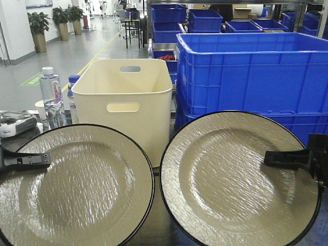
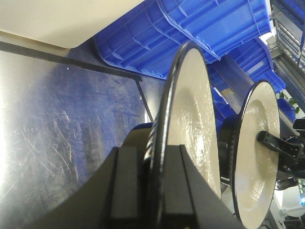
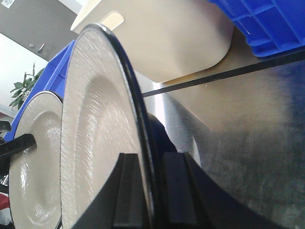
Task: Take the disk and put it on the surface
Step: 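Lower the left gripper's plate onto the table and release it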
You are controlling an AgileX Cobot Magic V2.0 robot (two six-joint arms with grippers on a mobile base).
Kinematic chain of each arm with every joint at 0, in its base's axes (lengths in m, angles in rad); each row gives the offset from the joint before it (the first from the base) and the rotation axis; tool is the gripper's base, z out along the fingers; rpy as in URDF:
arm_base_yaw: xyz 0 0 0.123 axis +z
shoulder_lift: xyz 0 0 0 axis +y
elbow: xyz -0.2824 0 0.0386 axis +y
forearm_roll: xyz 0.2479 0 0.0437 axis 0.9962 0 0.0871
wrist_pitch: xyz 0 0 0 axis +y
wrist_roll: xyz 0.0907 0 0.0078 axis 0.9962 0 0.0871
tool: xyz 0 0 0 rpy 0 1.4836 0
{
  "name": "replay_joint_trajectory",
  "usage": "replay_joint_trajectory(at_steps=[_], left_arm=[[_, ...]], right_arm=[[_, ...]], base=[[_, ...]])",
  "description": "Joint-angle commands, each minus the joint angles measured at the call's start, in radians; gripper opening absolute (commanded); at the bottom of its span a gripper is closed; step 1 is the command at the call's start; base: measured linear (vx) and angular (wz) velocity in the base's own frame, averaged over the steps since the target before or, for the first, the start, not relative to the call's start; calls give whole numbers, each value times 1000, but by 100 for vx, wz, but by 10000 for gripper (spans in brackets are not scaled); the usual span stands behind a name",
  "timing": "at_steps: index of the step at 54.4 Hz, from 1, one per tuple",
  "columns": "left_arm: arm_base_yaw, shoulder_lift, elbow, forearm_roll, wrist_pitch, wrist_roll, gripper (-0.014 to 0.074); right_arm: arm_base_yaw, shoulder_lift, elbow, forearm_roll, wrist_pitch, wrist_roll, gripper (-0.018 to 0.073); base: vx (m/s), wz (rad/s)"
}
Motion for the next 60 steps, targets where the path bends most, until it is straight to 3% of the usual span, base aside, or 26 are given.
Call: replay_joint_trajectory(at_steps=[1, 29, 38, 48, 60], left_arm=[[-1, -37, -34, -145, 36, -11, -4], [-1, -37, -34, -149, 10, -11, -4], [-13, -33, -34, -106, -2, 24, -4], [-116, 54, -30, 12, -63, 10, -4], [-263, 178, -34, -69, -225, 18, -3]], right_arm=[[-3, -36, -35, 132, 17, 1, -9], [-3, -36, -35, 135, 17, 1, -9], [-3, -36, -35, 269, -49, 6, -9], [-3, -36, -36, 478, -51, 8, -9], [-3, -36, -57, 475, -65, 8, -9]], base=[[0, 0], [0, 0], [0, 0], [0, 0], [0, 0]])
